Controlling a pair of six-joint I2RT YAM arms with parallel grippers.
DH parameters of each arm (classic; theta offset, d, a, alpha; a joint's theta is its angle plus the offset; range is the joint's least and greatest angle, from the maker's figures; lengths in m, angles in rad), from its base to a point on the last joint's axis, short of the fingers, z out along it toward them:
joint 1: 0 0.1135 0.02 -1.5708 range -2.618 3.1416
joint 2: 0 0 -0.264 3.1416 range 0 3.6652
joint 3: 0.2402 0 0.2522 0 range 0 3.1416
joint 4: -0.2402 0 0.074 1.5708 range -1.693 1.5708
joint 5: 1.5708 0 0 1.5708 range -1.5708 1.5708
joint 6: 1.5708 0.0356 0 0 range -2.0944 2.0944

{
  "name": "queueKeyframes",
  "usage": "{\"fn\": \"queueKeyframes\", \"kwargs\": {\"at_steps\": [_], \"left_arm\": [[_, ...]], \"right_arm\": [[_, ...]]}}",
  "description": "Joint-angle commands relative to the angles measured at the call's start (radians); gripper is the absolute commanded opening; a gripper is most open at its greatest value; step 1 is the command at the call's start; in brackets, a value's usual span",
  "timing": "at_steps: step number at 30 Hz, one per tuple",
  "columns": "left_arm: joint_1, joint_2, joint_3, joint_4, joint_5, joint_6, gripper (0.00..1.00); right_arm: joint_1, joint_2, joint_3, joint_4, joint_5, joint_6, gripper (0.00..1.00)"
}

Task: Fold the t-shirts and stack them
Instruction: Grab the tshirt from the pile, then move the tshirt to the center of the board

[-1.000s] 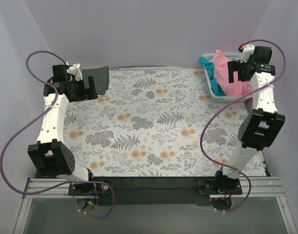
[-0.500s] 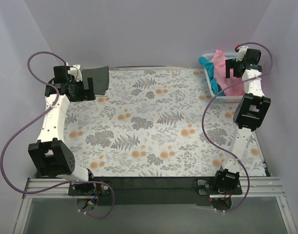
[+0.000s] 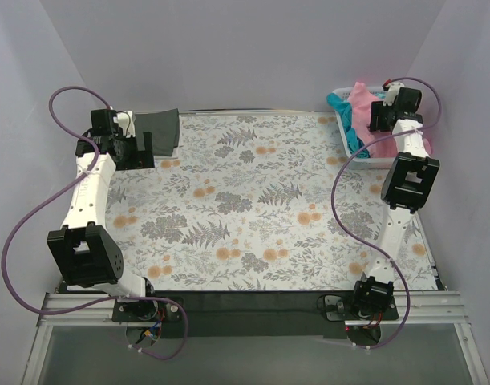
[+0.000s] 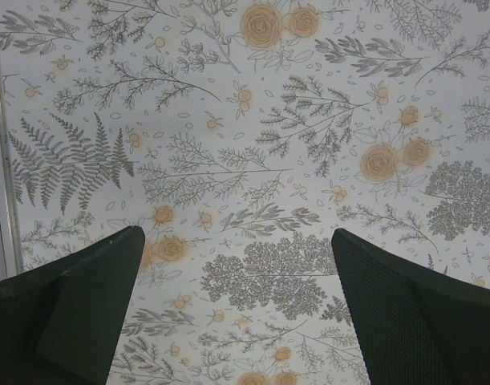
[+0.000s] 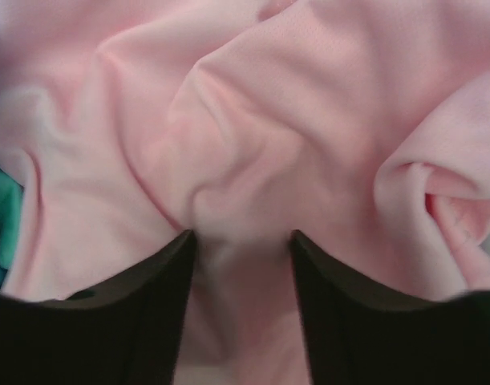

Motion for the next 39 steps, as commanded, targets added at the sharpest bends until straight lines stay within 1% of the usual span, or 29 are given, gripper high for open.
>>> {"fn": "queueKeyframes", "kwargs": {"at_steps": [1,2,4,8,13,19,26,32,35,38,39], "left_arm": [[-0.002,-0.007,0.012,-0.023,-0.026,0.0,0.98],[-0.004,-0.007,0.014,-0.024,-0.026,-0.002,0.98],[-0.004,-0.009,0.012,-0.023,-0.027,-0.006,0.98],[-0.004,-0.016,0.014,-0.023,-0.027,-0.011,0.98],[-0.004,-0.021,0.009,-0.014,-0.02,-0.01,0.98],[-0.002,-0.032,-0.015,0.02,0.008,-0.008,0.98],[-0.004,-0.044,-0.02,0.045,0.026,-0.01,0.98],[-0.004,-0.078,-0.026,0.065,0.063,-0.016,0.98],[-0.004,-0.107,-0.037,0.083,0.109,-0.02,0.98],[-0.004,-0.134,-0.057,0.117,0.152,-0.028,0.98],[-0.002,-0.139,-0.06,0.124,0.158,-0.036,0.98]], "right_arm": [[0.014,0.007,0.035,0.041,0.015,-0.016,0.44],[0.015,0.006,0.035,0.043,0.02,-0.017,0.33],[0.014,-0.015,0.035,0.041,0.034,-0.014,0.15],[0.014,-0.094,0.009,0.046,0.057,-0.022,0.02],[0.009,-0.255,-0.03,0.055,0.1,-0.008,0.01],[0.003,-0.439,-0.103,0.084,0.068,0.03,0.01],[0.003,-0.535,-0.114,0.086,0.063,0.032,0.01],[0.003,-0.666,-0.1,0.086,-0.092,0.068,0.01],[0.012,-0.744,-0.096,0.086,-0.129,0.078,0.01],[0.023,-0.833,-0.114,0.087,-0.196,0.078,0.01],[0.028,-0.856,-0.123,0.089,-0.24,0.073,0.01]]}}
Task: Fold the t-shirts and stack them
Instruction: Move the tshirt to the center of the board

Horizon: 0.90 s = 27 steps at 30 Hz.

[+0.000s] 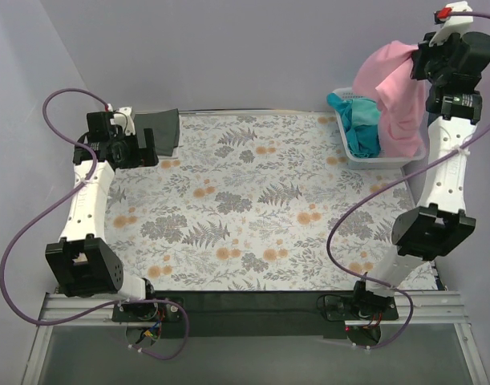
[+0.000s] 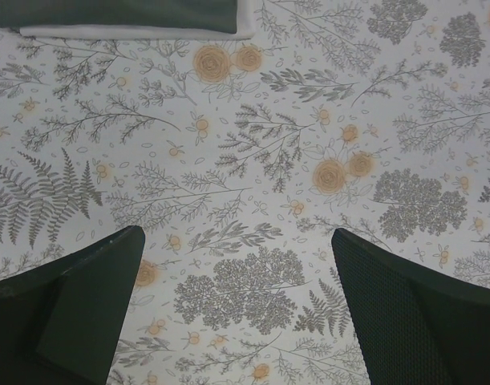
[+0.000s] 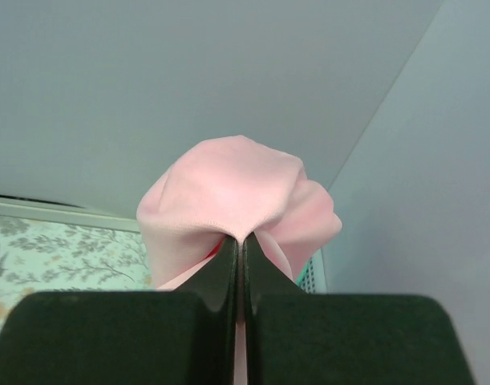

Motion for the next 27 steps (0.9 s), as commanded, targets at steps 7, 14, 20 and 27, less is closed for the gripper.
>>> {"fn": "queueKeyframes", "kwargs": {"at_steps": [7,14,20,27], "left_arm": [[-0.002,-0.076,-0.016,0.079,0.113,-0.07,0.98],[-0.001,-0.13,-0.025,0.115,0.163,-0.127,0.98],[0.007,-0.217,-0.079,0.136,0.211,-0.138,0.98],[0.007,-0.316,-0.198,0.094,0.31,0.039,0.98]], "right_arm": [[0.142,-0.39,-0.129,0.184,-0.264,-0.039,0.01],[0.449,-0.504,-0.272,0.248,-0.24,-0.125,0.01],[0.647,-0.542,-0.536,0.239,-0.234,-0.08,0.01],[0.774,-0.515,-0.988,0.254,-0.214,-0.123,0.01]]}}
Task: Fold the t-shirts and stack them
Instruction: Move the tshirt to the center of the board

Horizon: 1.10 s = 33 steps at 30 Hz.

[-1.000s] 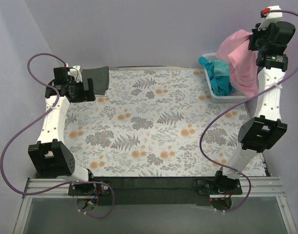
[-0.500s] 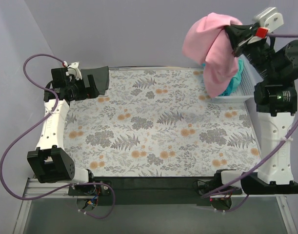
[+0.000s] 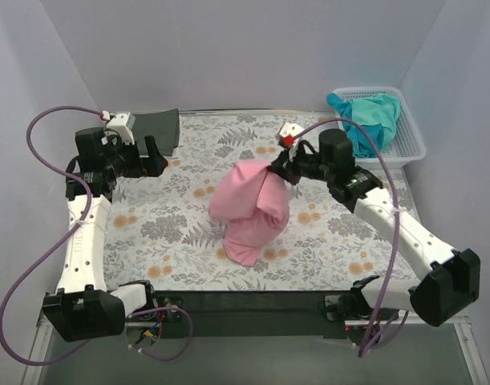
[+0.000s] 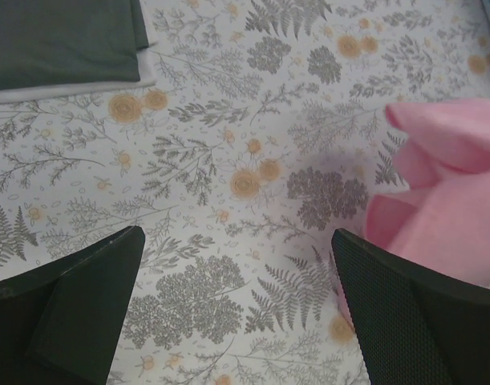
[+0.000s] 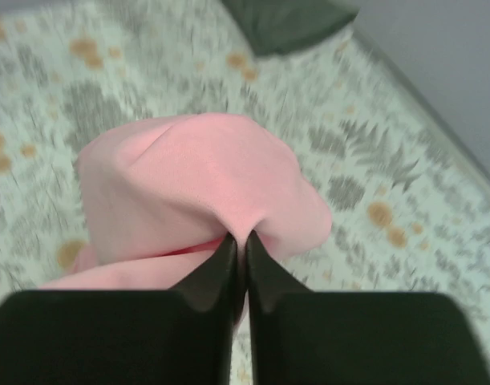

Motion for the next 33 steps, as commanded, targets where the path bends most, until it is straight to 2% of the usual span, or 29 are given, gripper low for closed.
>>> {"fn": "queueKeyframes", "kwargs": {"at_steps": [1,3,4,6,7,9,10,12,16,17,21,30,32,33], "left_arm": [[0.003,-0.048,-0.056,-0.049,0.098,0.139,0.98],[0.003,-0.055,-0.08,-0.098,0.161,0.182,0.98],[0.002,-0.06,-0.089,-0.109,0.179,0.219,0.98],[-0.011,-0.065,-0.115,-0.154,0.242,0.274,0.98],[-0.023,-0.074,-0.131,-0.161,0.253,0.312,0.98],[-0.078,-0.08,-0.163,-0.166,0.267,0.352,0.98],[-0.102,-0.084,-0.203,-0.163,0.262,0.369,0.98],[-0.212,-0.081,-0.243,-0.132,0.218,0.403,0.98],[-0.391,-0.011,-0.309,-0.065,0.115,0.428,0.74],[-0.421,0.035,-0.322,-0.031,0.1,0.423,0.71],[-0.533,0.15,-0.336,0.059,0.058,0.366,0.69],[-0.682,0.317,-0.378,0.274,-0.028,0.264,0.68],[-0.692,0.369,-0.378,0.309,-0.036,0.23,0.66],[-0.692,0.389,-0.375,0.317,-0.049,0.218,0.61]], "right_arm": [[0.011,0.044,-0.119,0.021,0.042,-0.027,0.17],[0.009,0.133,-0.097,-0.031,0.14,-0.033,0.27],[-0.002,0.161,-0.063,-0.078,0.17,-0.035,0.34],[-0.038,0.175,0.015,-0.18,0.158,-0.033,0.44],[-0.079,0.166,0.029,-0.203,0.153,-0.025,0.56],[-0.115,0.123,0.042,-0.314,0.104,-0.039,0.66],[-0.138,0.106,0.031,-0.354,0.092,-0.047,0.67],[-0.147,0.048,-0.001,-0.467,0.035,-0.08,0.66],[-0.147,-0.027,-0.185,-0.514,-0.008,-0.084,0.64],[-0.147,-0.029,-0.21,-0.514,-0.02,-0.081,0.64],[-0.147,0.037,-0.257,-0.51,-0.046,-0.047,0.61],[-0.16,0.178,-0.329,-0.349,-0.042,0.031,0.61],[-0.163,0.206,-0.322,-0.326,-0.04,0.038,0.56],[-0.17,0.233,-0.308,-0.309,-0.04,0.039,0.5]]}}
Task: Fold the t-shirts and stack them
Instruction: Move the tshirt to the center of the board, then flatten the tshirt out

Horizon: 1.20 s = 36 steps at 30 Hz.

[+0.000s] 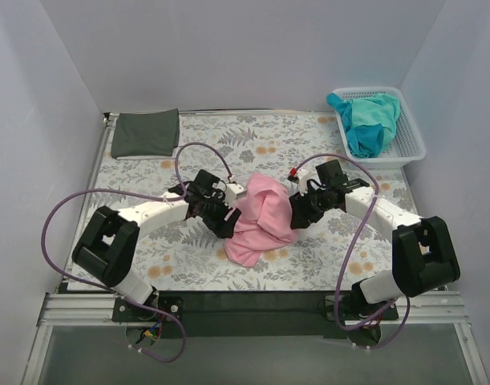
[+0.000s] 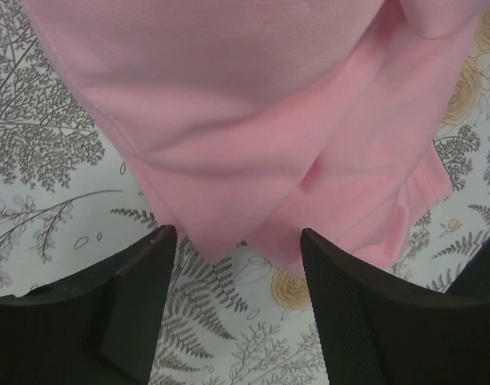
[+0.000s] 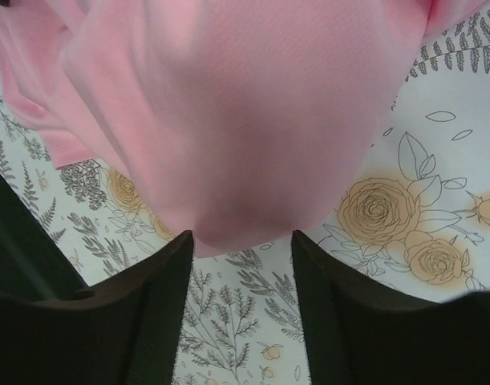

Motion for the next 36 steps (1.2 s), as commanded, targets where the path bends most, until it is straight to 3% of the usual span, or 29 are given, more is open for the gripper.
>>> {"fn": "queueKeyframes", "kwargs": {"at_steps": [1,3,4,6,10,13,17,20,22,23,24,27,29,30,32,34,35,36], "left_arm": [[-0.013,0.07,0.012,0.1,-0.054,-0.065,0.57],[-0.01,0.104,0.035,0.097,-0.09,-0.097,0.42],[-0.008,0.121,0.05,0.086,-0.104,-0.108,0.2],[0.038,0.144,0.121,0.016,-0.092,-0.137,0.03],[0.278,0.011,0.24,-0.126,0.145,-0.147,0.0],[0.346,-0.081,0.305,-0.193,0.198,-0.098,0.0],[0.385,-0.175,0.432,-0.341,0.293,-0.062,0.0],[0.365,-0.192,0.506,-0.32,0.385,-0.146,0.0],[0.31,-0.134,0.562,-0.264,0.396,-0.2,0.0],[0.226,-0.105,0.592,-0.247,0.403,-0.225,0.0],[0.178,-0.074,0.618,-0.228,0.4,-0.234,0.0],[0.005,0.074,0.704,-0.107,0.396,-0.298,0.0],[-0.112,0.203,0.792,-0.058,0.385,-0.3,0.0],[-0.149,0.246,0.832,-0.05,0.368,-0.288,0.0],[-0.236,0.336,0.938,-0.049,0.324,-0.272,0.0],[-0.261,0.447,0.997,-0.076,0.292,-0.288,0.09],[-0.264,0.475,1.071,-0.107,0.282,-0.292,0.25],[-0.261,0.518,1.113,-0.152,0.273,-0.268,0.36]], "right_arm": [[-0.017,0.056,0.033,0.087,-0.022,0.027,0.46],[-0.023,0.088,0.058,0.084,-0.024,0.025,0.31],[-0.025,0.096,0.08,0.084,-0.027,0.022,0.27],[-0.025,0.105,0.11,0.076,-0.038,0.005,0.12],[-0.004,0.127,0.142,0.091,-0.099,0.017,0.01],[0.079,0.139,0.148,0.151,-0.14,0.055,0.01],[0.203,0.19,0.29,0.225,-0.247,0.18,0.01],[0.19,0.187,0.386,0.214,-0.251,0.261,0.08],[0.081,0.155,0.398,0.191,-0.254,0.266,0.21],[0.029,0.121,0.394,0.172,-0.274,0.261,0.28],[-0.075,0.106,0.394,0.095,-0.271,0.205,0.37],[-0.276,0.055,0.391,-0.09,-0.22,0.026,0.51],[-0.362,0.02,0.383,-0.169,-0.202,-0.039,0.55],[-0.455,0.007,0.381,-0.201,-0.193,-0.106,0.63],[-0.51,-0.029,0.363,-0.257,-0.162,-0.145,0.64],[-0.547,-0.049,0.355,-0.292,-0.151,-0.185,0.77],[-0.551,-0.063,0.348,-0.298,-0.147,-0.193,0.82],[-0.55,-0.069,0.345,-0.304,-0.156,-0.2,0.96]]}}
